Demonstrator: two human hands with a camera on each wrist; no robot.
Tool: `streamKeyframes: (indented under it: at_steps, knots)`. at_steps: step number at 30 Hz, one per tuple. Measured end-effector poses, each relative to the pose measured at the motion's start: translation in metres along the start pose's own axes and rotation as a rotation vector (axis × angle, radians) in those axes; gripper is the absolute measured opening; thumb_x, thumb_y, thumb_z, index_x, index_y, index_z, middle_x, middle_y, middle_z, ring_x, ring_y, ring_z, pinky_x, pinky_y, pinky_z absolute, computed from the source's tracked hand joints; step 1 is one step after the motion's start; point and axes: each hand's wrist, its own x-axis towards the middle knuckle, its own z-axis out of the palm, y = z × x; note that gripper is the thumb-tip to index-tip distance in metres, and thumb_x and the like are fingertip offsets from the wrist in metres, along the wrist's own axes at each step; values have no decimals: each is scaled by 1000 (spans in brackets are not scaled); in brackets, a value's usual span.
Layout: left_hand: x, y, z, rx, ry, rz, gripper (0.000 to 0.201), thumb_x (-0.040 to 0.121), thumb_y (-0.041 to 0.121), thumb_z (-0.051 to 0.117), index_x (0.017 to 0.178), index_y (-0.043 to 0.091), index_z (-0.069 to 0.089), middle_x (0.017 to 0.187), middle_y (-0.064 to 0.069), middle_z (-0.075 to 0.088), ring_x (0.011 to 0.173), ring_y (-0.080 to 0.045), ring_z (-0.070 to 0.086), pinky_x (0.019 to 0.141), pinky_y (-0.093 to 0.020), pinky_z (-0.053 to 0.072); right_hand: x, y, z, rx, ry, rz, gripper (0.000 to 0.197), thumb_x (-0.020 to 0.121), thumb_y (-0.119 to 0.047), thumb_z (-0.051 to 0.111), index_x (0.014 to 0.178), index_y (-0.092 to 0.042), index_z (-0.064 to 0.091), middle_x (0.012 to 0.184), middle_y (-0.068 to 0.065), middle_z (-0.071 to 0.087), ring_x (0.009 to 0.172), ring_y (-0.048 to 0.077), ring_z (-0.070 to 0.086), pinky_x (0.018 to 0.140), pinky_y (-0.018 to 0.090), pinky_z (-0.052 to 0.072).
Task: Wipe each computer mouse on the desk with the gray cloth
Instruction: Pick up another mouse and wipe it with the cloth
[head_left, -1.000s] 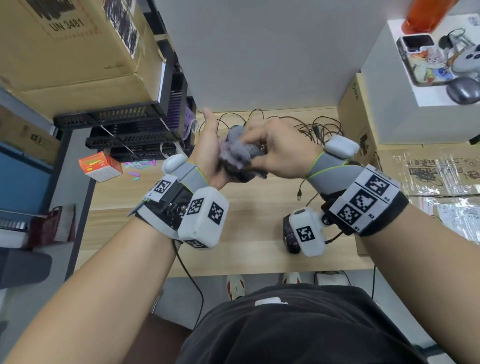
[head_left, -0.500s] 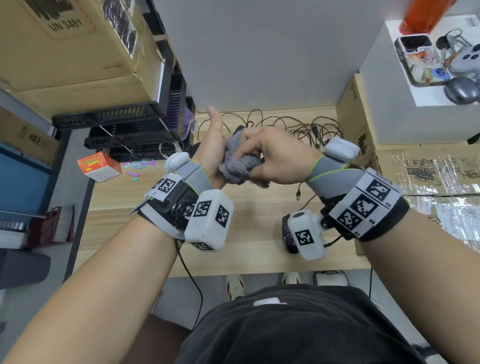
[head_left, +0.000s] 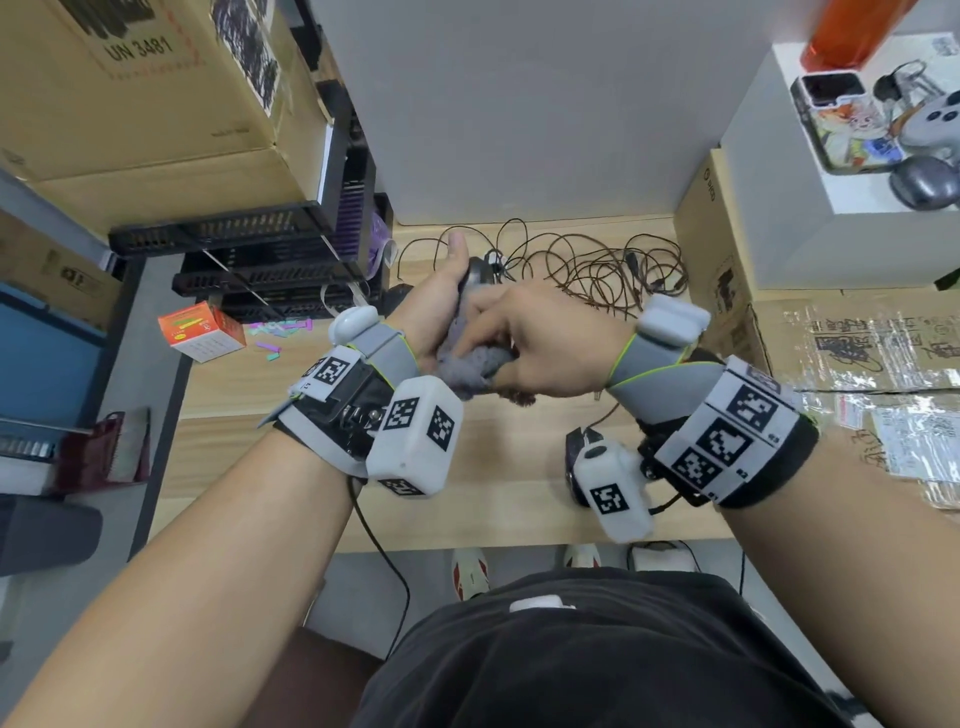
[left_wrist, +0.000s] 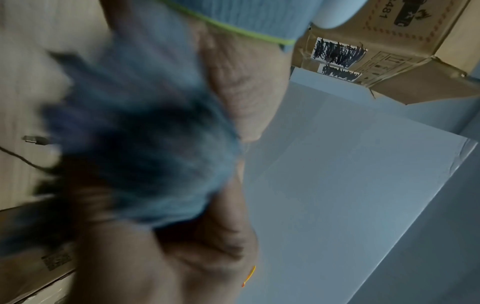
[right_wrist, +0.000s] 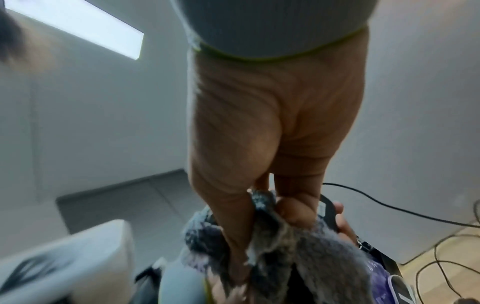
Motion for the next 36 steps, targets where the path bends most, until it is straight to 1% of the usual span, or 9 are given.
streamKeyframes:
  at_steps: [3,5,11,14,17,21,27,33,36]
  knots:
    - [4,-5,-6,72,0,27,95,90,83,11,91,12,75,107,-34,64,72,-31,63,57,-27,42,1,10,-10,99,157,47,22,68,-14,73,82,-32,72,81,-7,57,63,-1,57,58,9,42]
    - [6,-8,-5,54,8,63,104,87,85,2,108,6,66,97,-30,62,61,-24,56,54,-23,40,5,23,-16,105,325,134,13,69,-37,73,80,-31,71,78,0,59,66,14,60,62,30,49]
    - [4,-5,5,40,56,104,95,88,85,6,77,9,63,68,-11,56,54,-22,53,57,-29,44,8,42,-17,113,552,337,5,80,-26,75,82,-23,72,68,-12,54,67,12,54,64,24,36]
    - [1,5,1,-11,90,110,95,89,83,8,83,9,67,81,-17,68,62,-26,63,55,-29,51,3,41,-3,199,453,355,24,81,-17,75,65,-29,62,55,-14,58,55,-4,50,57,18,40]
    - [-1,9,-2,14,111,147,78,96,74,27,90,8,69,82,-11,77,72,-26,72,64,-37,61,0,48,6,190,335,401,9,78,-25,76,77,-19,70,73,9,69,64,13,56,66,37,53]
    - [0,-2,-6,36,109,163,50,97,56,55,94,7,67,78,-9,72,74,-24,67,85,-45,58,5,52,-8,286,561,424,17,77,-33,71,89,-20,71,84,8,72,75,23,66,75,46,56]
    - [2,4,2,-110,163,165,42,107,40,44,97,8,69,81,-9,77,75,-22,73,83,-39,58,5,41,4,379,473,347,9,84,-19,70,91,-15,67,72,6,68,57,21,65,57,40,55]
    - [-1,6,-13,-219,227,75,55,105,45,45,134,0,57,126,-21,68,115,-38,67,100,-54,52,-10,26,0,573,97,128,26,75,5,77,73,-20,70,68,-4,67,62,13,64,57,26,53]
    - [-2,0,-4,-174,179,81,51,107,44,39,115,1,66,108,-22,73,89,-36,70,89,-47,56,-1,40,-7,646,339,245,28,78,8,73,85,-19,71,76,-9,70,70,12,67,61,30,56]
